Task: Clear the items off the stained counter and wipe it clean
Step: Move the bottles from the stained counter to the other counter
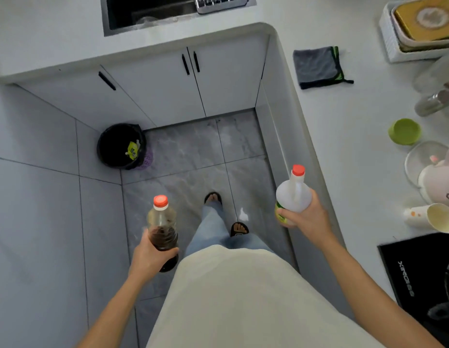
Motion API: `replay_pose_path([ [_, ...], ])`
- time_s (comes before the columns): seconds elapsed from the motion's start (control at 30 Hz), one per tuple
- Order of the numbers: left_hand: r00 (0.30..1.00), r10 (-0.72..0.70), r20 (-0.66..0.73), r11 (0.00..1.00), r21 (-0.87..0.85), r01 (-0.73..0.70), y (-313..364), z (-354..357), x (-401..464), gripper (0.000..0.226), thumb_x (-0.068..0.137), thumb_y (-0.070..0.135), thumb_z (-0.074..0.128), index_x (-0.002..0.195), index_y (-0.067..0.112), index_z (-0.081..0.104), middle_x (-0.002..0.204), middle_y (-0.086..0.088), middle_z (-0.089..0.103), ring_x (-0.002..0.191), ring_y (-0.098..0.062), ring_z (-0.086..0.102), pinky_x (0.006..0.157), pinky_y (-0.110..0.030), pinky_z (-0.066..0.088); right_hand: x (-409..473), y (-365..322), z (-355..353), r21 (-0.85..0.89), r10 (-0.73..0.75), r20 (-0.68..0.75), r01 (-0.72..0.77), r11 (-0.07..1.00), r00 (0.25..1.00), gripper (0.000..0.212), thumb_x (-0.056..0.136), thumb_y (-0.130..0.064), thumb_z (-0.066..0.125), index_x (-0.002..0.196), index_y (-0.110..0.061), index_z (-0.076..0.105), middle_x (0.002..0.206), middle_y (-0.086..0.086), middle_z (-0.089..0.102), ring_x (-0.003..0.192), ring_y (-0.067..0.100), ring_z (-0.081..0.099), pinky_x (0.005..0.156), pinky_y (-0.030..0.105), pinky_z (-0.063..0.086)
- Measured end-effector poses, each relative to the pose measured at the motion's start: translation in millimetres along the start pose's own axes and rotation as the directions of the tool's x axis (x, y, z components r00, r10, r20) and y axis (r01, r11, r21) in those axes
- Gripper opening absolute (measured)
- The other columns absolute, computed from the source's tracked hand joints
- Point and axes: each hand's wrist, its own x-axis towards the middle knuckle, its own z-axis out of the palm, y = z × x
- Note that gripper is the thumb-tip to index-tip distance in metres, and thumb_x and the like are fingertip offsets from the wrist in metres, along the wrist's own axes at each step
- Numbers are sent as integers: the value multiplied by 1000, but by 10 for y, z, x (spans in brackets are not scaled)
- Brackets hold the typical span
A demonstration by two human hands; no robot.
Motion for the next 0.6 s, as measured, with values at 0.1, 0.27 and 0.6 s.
replay_pose_path([
  [0.1,999,-48,9,999,7,48,49,-140,228,82,48,58,87,117,40,47,105,10,69,97,-22,67,78,-39,53,350,-428,52,1,-42,-29,42,999,999,87,63,-41,95,137,-38,50,116,-18,64,108,17,62,81,31,52],
  [0.27,998,-55,42,998,34,54,396,-384,865,82,50,55,89,119,41,47,108,9,69,97,-22,67,77,-39,53,802,-929,181,22,-26,-61,27,999,998,84,62,-40,95,134,-41,51,113,-23,64,106,15,63,87,38,58],
  [0.6,982,141,127,987,65,-150,2164,-734,2105,80,53,55,87,119,45,44,104,17,66,96,-14,65,73,-32,51,1133,-1258,187,46,138,-87,-134,990,987,54,57,-36,87,103,-45,61,89,-13,72,83,15,71,68,45,61],
])
